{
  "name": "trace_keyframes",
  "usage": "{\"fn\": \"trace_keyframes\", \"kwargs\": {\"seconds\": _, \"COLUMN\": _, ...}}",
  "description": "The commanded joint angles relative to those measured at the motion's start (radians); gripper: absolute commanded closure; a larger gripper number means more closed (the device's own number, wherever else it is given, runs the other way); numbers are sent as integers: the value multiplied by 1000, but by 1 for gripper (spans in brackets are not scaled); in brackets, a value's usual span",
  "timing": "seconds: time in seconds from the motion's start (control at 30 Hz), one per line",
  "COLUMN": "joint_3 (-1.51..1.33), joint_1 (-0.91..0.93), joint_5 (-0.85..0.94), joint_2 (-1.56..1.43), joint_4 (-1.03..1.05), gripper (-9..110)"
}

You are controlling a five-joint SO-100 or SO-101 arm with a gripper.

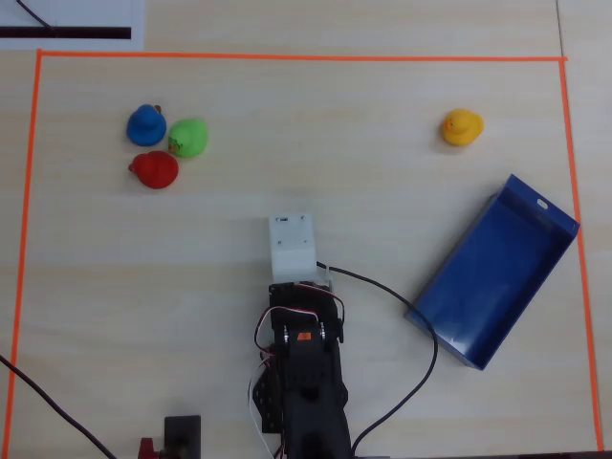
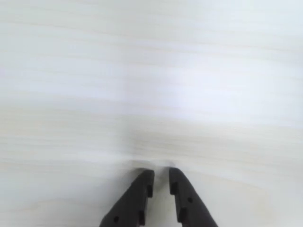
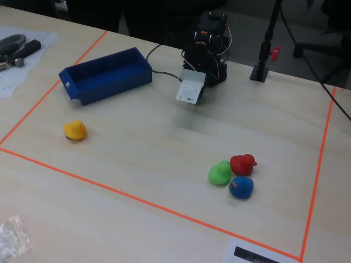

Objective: Grasp blue duck and put it into box.

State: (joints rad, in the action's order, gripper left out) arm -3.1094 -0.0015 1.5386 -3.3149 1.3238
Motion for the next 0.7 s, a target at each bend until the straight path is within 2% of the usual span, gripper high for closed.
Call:
{"fn": "trace_keyframes", "kwargs": {"seconds": 0.0, "joint_3": 0, "joint_1": 0, "joint_5": 9, "joint_2": 3, "joint_4": 14, "gripper": 101}}
{"fn": "trace_keyframes", "kwargs": {"seconds": 0.1, "joint_3": 106, "joint_1": -35, "joint_5": -14, "joint_2": 69, "joint_4": -31, "gripper": 101}}
{"fn": "trace_keyframes", "kwargs": {"seconds": 0.17, "joint_3": 285, "joint_1": -80, "joint_5": -60, "joint_2": 241, "joint_4": -75, "gripper": 101}}
{"fn": "trace_keyframes", "kwargs": {"seconds": 0.27, "joint_3": 681, "joint_1": -192, "joint_5": -181, "joint_2": 597, "joint_4": -100, "gripper": 101}}
{"fn": "trace_keyframes", "kwargs": {"seconds": 0.4, "joint_3": 1353, "joint_1": -288, "joint_5": -310, "joint_2": 1098, "joint_4": -28, "gripper": 101}}
{"fn": "trace_keyframes", "kwargs": {"seconds": 0.53, "joint_3": 1887, "joint_1": -311, "joint_5": -308, "joint_2": 1483, "joint_4": -14, "gripper": 100}}
{"fn": "trace_keyframes", "kwargs": {"seconds": 0.67, "joint_3": 2178, "joint_1": -307, "joint_5": -259, "joint_2": 1749, "joint_4": -51, "gripper": 92}}
